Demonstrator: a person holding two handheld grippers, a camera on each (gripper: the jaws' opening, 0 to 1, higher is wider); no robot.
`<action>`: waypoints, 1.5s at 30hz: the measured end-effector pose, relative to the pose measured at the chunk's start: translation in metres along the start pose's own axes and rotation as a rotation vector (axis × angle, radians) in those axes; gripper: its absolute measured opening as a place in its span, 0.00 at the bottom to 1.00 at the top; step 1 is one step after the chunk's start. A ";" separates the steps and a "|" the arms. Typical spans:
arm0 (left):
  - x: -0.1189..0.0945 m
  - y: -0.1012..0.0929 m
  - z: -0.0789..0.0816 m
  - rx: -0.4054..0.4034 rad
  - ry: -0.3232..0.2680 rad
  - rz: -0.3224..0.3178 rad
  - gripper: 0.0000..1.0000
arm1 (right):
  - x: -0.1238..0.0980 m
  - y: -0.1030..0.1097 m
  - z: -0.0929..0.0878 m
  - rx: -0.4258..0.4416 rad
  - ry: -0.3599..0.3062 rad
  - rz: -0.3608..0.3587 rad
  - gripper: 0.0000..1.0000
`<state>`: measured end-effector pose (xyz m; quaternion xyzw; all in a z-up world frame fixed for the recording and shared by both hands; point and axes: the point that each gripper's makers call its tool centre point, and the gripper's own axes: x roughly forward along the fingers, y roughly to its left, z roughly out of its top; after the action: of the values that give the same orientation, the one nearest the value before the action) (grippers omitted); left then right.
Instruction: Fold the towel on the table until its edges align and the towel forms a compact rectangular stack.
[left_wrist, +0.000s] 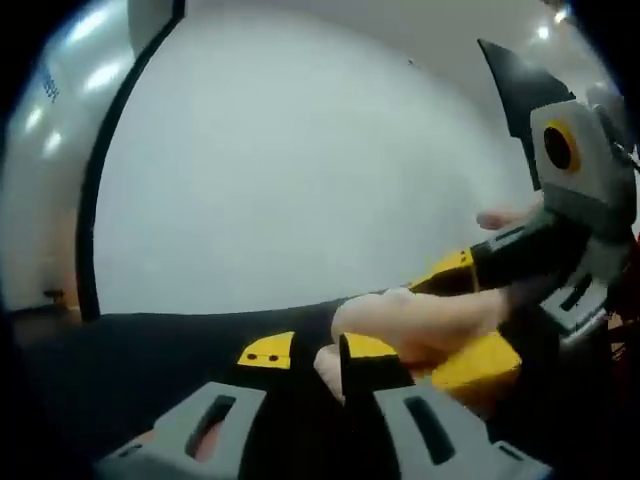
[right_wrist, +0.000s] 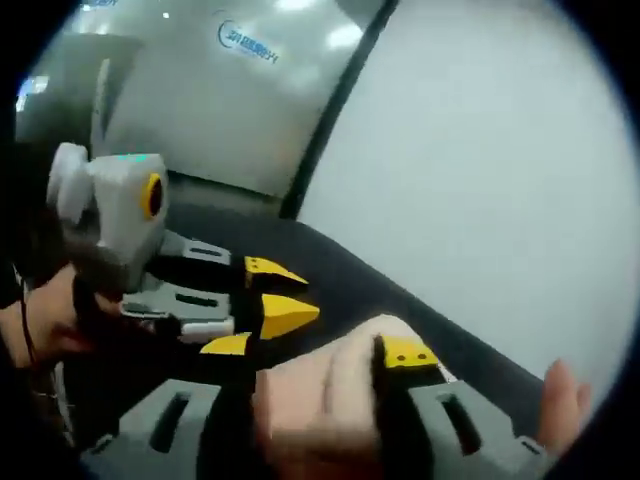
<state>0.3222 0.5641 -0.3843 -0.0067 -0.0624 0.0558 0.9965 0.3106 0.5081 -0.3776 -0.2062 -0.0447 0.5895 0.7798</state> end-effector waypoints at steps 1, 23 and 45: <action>-0.001 0.005 0.003 -0.039 -0.016 0.014 0.21 | -0.008 -0.001 0.005 -0.027 -0.023 0.004 0.48; -0.004 -0.003 0.001 -0.025 -0.007 -0.025 0.21 | -0.043 -0.009 -0.053 -0.002 0.050 0.126 0.15; 0.023 -0.062 -0.022 -0.187 0.310 -0.311 0.26 | -0.057 -0.014 -0.044 0.034 -0.082 0.152 0.18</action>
<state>0.3544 0.5054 -0.4016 -0.0978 0.0862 -0.1060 0.9858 0.3193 0.4398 -0.4023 -0.1715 -0.0508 0.6554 0.7338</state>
